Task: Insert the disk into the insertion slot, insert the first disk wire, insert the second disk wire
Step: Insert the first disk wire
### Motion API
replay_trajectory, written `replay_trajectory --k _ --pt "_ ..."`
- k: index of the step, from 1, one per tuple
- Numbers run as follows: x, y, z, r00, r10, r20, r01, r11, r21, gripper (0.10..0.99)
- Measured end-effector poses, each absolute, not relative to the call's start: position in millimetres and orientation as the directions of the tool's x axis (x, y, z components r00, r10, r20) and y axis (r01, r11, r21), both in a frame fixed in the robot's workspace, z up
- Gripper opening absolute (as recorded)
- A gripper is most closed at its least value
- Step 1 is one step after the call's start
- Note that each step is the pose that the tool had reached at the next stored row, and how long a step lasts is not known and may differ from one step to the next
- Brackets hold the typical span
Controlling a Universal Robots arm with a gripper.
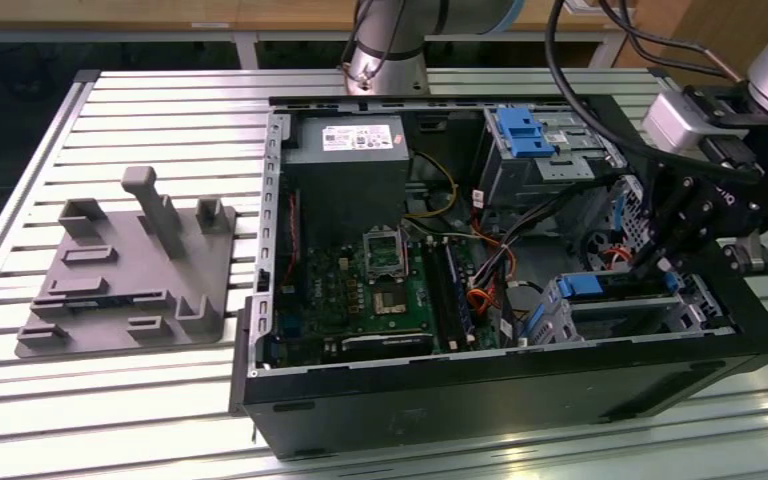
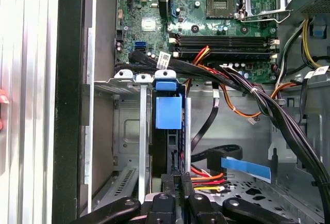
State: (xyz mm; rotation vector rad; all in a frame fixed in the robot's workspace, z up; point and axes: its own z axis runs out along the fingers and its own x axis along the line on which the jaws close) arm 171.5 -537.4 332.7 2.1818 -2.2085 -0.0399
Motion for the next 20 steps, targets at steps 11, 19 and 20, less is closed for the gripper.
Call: replay_trajectory --k 11,19,20 --pt "171.5 -537.9 329.0 -0.011 -1.000 0.008 -0.999 0.011 0.044 0.165" --pt "171.3 -537.2 335.1 -0.010 -1.000 0.008 -0.999 0.011 0.044 0.357" --pt "171.3 -536.8 338.3 -0.010 -1.000 0.008 -0.999 0.011 0.044 0.357"
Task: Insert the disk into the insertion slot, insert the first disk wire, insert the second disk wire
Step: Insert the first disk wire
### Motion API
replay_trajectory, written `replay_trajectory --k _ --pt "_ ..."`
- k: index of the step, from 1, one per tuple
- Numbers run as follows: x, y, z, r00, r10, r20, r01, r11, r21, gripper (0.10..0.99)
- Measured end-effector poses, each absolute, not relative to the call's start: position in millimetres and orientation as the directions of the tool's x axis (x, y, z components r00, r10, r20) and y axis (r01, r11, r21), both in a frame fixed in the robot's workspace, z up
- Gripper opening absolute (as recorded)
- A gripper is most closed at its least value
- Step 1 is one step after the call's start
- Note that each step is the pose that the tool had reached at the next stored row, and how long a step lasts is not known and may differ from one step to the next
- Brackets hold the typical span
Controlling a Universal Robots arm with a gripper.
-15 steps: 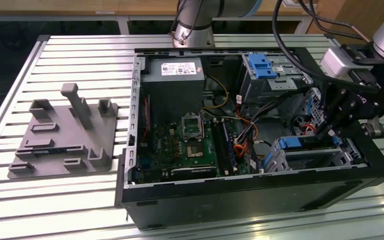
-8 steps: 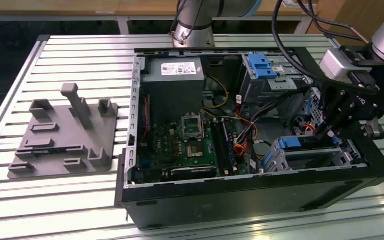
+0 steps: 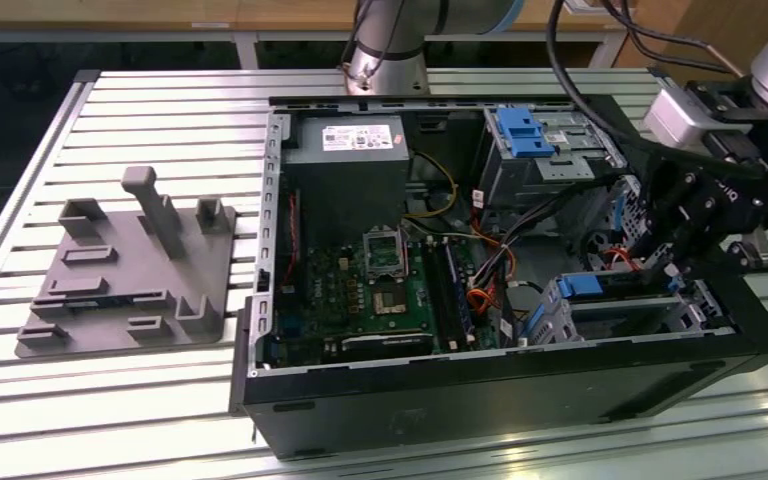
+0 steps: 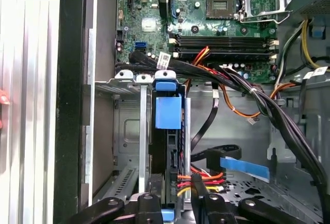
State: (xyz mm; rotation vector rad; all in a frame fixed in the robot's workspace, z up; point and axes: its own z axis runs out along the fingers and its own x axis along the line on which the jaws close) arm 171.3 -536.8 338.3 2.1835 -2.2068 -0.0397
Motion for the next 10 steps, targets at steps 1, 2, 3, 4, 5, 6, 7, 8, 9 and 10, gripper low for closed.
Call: replay_trajectory --k 1,2,3,4,5,6,7,8,9,10 --pt "171 -536 342 -0.010 -1.000 0.008 -0.999 0.011 0.044 0.357" --pt "171 -536 346 -0.010 -1.000 0.008 -0.999 0.011 0.044 0.357" --pt "171 -535 351 -0.010 -1.000 0.008 -0.999 0.011 0.044 0.357" --pt "171 -535 355 -0.010 -1.000 0.008 -0.999 0.011 0.044 0.357" --pt "171 -535 360 -0.010 -1.000 0.008 -0.999 0.011 0.044 0.357" --pt "171 -534 364 -0.010 -1.000 0.008 -0.999 0.011 0.044 0.357" --pt "171 -534 368 -0.010 -1.000 0.008 -0.999 0.011 0.044 0.357" --pt "171 -534 369 -0.010 -1.000 0.008 -0.999 0.011 0.044 0.357" --pt "171 -534 370 -0.010 -1.000 0.008 -0.999 0.011 0.044 0.357" --pt "171 -534 370 -0.010 -1.000 0.007 -0.999 0.011 0.044 0.357"
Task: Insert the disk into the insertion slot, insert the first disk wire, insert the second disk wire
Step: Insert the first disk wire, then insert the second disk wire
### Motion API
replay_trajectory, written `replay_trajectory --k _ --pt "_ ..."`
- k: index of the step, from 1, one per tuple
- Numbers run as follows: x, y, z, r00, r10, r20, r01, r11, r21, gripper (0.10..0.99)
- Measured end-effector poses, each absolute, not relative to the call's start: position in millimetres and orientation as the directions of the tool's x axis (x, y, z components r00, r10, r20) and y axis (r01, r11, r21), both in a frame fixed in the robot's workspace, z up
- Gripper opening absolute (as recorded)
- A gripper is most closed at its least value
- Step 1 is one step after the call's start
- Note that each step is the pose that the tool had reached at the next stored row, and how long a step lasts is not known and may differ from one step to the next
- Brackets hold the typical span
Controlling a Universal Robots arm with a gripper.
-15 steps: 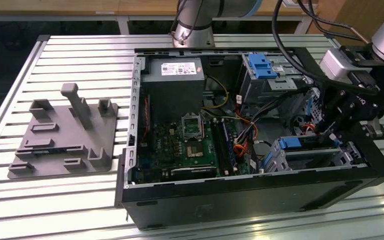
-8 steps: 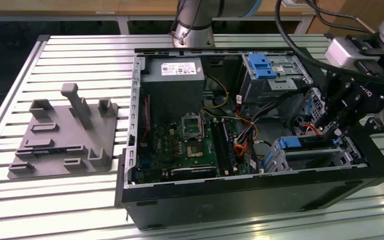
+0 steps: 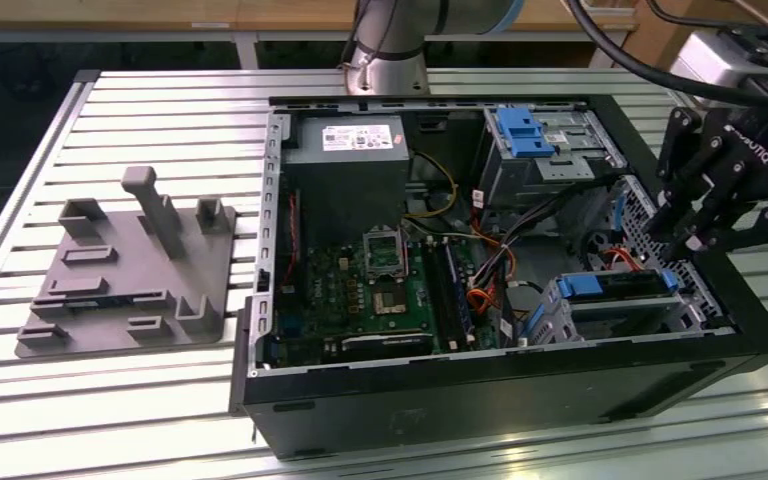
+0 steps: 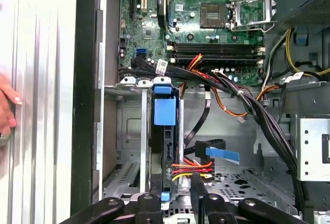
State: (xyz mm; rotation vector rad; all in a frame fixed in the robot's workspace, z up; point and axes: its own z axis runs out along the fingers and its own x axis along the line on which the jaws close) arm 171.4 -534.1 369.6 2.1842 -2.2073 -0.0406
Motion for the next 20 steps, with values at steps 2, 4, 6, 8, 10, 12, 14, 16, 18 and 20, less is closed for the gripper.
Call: replay_trajectory --k 2,4,6,8,10,12,14,16,18,20 --pt "171 -534 372 -0.010 -1.000 0.000 -0.999 0.010 0.044 0.357" --pt "171 -534 372 -0.010 -1.000 -0.001 -0.999 0.010 0.044 0.357" --pt "171 -534 372 -0.010 -1.000 -0.002 -0.999 0.010 0.044 0.357" --pt "171 -534 372 -0.010 -1.000 -0.003 -0.999 0.010 0.044 0.357" --pt "171 -534 372 -0.010 -1.000 -0.003 -0.999 0.010 0.044 0.357" --pt "171 -534 372 -0.010 -1.000 -0.003 -0.999 0.010 0.044 0.357" --pt "171 -532 372 -0.010 -1.000 -0.002 -0.999 0.010 0.044 0.357" --pt "171 -527 372 -0.010 -1.000 0.018 -0.999 0.011 0.044 0.357" --pt "171 -521 372 -0.010 -0.999 0.043 -0.999 0.012 0.044 0.357" --pt "171 -515 372 -0.010 -0.998 0.070 -0.999 0.013 0.044 0.357"
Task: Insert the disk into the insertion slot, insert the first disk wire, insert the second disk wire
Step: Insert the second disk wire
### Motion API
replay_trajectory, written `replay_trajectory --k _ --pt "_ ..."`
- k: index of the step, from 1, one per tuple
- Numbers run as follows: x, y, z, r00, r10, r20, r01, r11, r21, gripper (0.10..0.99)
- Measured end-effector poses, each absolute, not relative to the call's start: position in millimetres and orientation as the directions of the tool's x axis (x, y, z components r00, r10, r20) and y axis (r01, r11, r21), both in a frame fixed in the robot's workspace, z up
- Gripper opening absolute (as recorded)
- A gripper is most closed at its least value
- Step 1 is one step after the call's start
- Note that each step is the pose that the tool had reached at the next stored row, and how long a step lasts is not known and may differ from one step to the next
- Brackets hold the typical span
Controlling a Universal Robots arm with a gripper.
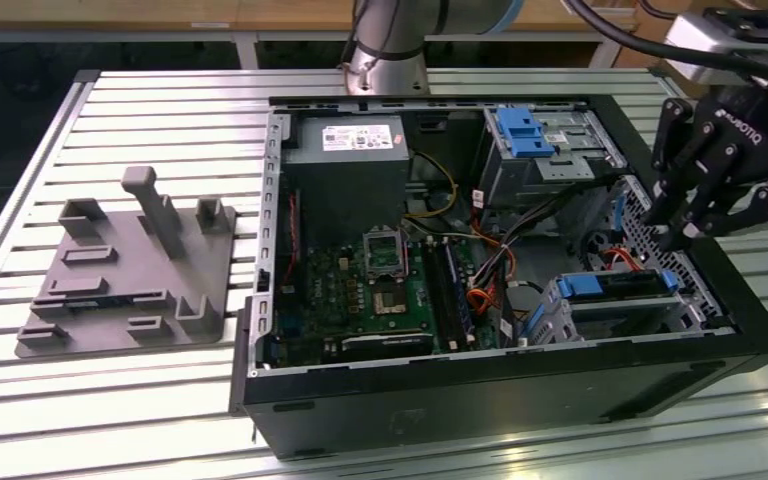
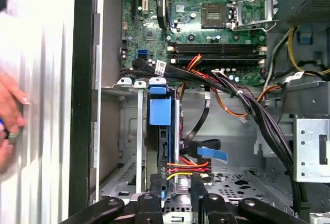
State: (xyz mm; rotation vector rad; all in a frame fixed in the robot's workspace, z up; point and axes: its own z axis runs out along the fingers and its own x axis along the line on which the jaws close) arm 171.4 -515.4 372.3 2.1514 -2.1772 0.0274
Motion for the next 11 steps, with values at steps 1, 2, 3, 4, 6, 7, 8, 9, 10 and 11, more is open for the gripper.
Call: replay_trajectory --k 1,2,3,4,6,7,8,9,10,11 --pt "171 -513 372 -0.010 -0.996 0.083 -0.999 0.014 0.044 0.357" --pt "171 -509 372 -0.010 -0.995 0.097 -0.999 0.015 0.044 0.357" --pt "171 -506 372 -0.010 -0.994 0.109 -0.999 0.015 0.044 0.357" --pt "171 -502 372 -0.010 -0.993 0.118 -0.999 0.016 0.043 0.357" --pt "171 -493 372 -0.010 -0.992 0.128 -0.999 0.016 0.043 0.357" --pt "171 -489 372 -0.010 -0.991 0.131 -0.999 0.016 0.043 0.357" --pt "171 -484 372 -0.010 -0.991 0.133 -0.999 0.016 0.043 0.357" --pt "171 -480 372 -0.010 -0.991 0.134 -0.999 0.016 0.043 0.357" --pt "171 -475 372 -0.010 -0.991 0.136 -0.999 0.016 0.043 0.357" --pt "171 -471 371 -0.010 -0.990 0.139 -0.999 0.016 0.043 0.357"
